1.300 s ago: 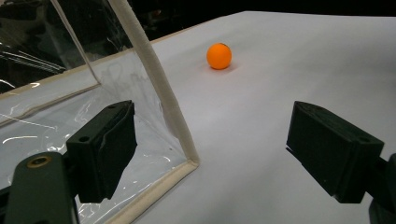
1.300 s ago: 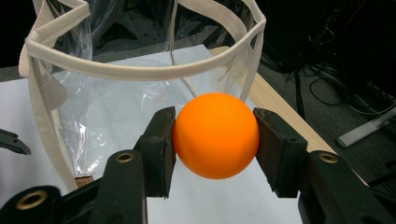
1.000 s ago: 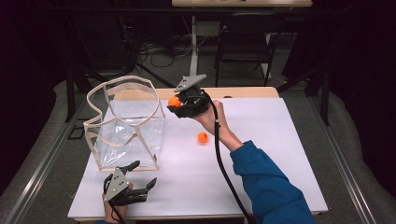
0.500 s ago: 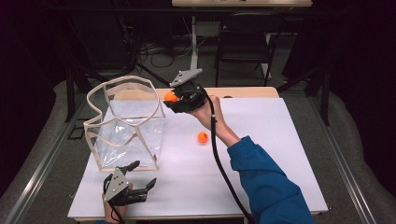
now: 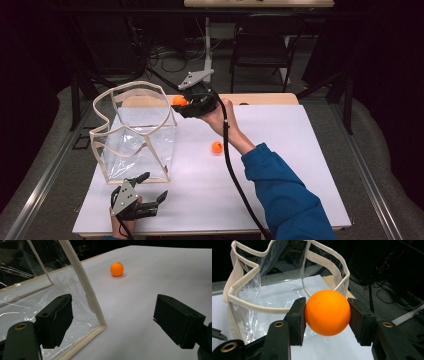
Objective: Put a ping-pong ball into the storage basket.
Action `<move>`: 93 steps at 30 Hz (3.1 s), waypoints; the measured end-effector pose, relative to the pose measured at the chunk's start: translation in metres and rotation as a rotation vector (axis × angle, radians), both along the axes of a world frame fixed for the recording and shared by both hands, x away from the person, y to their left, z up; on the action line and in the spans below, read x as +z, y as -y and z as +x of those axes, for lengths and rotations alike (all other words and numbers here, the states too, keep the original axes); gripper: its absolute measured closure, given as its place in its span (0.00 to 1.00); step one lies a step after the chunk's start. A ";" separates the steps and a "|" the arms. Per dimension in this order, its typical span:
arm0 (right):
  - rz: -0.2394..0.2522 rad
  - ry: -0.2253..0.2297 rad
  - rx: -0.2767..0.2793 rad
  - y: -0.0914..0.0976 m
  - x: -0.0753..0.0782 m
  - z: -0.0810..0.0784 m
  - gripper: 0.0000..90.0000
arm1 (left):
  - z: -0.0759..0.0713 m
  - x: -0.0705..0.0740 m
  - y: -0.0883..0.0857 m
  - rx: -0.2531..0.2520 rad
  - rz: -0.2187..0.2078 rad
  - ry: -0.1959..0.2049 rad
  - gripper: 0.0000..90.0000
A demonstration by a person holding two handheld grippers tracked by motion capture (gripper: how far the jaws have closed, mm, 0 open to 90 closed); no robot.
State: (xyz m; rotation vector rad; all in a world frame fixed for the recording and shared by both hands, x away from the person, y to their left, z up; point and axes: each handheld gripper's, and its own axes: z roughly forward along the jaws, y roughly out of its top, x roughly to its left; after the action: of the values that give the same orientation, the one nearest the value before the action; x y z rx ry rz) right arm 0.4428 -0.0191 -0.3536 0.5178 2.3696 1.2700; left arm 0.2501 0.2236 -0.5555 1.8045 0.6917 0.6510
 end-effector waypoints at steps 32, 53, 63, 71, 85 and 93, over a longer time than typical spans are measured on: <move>-0.019 0.016 0.031 -0.026 0.012 0.003 0.57 | 0.000 0.000 0.000 -0.001 -0.003 -0.007 0.18; -0.024 0.019 0.027 -0.036 0.014 0.010 0.57 | 0.001 -0.001 0.000 0.016 0.011 -0.006 0.18; -0.043 0.017 0.041 -0.050 0.013 0.008 0.57 | 0.001 0.000 0.000 0.007 0.003 -0.006 0.18; -0.060 0.029 0.039 -0.058 0.016 0.008 0.57 | 0.001 0.000 0.000 0.008 -0.002 -0.005 0.18; -0.107 -0.006 0.034 -0.071 0.008 0.016 0.57 | 0.001 0.001 -0.001 0.008 -0.003 0.000 0.18; -0.139 -0.026 0.034 -0.076 0.004 0.020 0.57 | 0.001 0.001 -0.001 0.010 -0.003 -0.001 0.18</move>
State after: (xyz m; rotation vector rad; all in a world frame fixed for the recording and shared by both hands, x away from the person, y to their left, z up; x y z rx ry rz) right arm 0.4627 0.0567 -0.3494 0.4552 2.4756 1.1088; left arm 0.2513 0.2245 -0.5545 1.7994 0.7028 0.6557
